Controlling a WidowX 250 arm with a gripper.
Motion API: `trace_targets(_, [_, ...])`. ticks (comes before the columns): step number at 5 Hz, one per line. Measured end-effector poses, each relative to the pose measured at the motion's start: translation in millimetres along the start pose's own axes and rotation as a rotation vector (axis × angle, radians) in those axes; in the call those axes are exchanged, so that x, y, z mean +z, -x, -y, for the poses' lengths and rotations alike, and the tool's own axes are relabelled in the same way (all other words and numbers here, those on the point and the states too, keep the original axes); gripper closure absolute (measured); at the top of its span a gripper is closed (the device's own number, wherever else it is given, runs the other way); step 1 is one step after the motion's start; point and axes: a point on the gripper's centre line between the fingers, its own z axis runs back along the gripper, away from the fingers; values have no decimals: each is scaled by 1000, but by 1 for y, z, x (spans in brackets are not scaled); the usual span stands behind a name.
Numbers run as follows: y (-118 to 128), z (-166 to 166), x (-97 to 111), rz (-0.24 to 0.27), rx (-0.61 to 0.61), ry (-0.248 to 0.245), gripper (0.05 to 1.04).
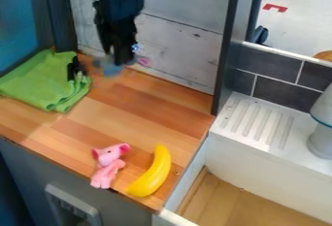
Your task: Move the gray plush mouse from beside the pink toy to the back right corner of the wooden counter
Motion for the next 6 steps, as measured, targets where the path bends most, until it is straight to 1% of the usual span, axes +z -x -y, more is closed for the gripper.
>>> trace_targets(1, [-16,13,-28,-6,-5,158,485])
trace_targets(2, [-28,23,-41,-5,-23,247,485])
trace_targets(3, [-46,32,-58,-23,-71,282,485])
trace_targets(4, [-60,34,-74,-48,-77,291,485])
trace_targets(5, [-67,36,-85,-67,18,324,485])
trace_targets(6, [-67,37,-91,-88,65,333,485])
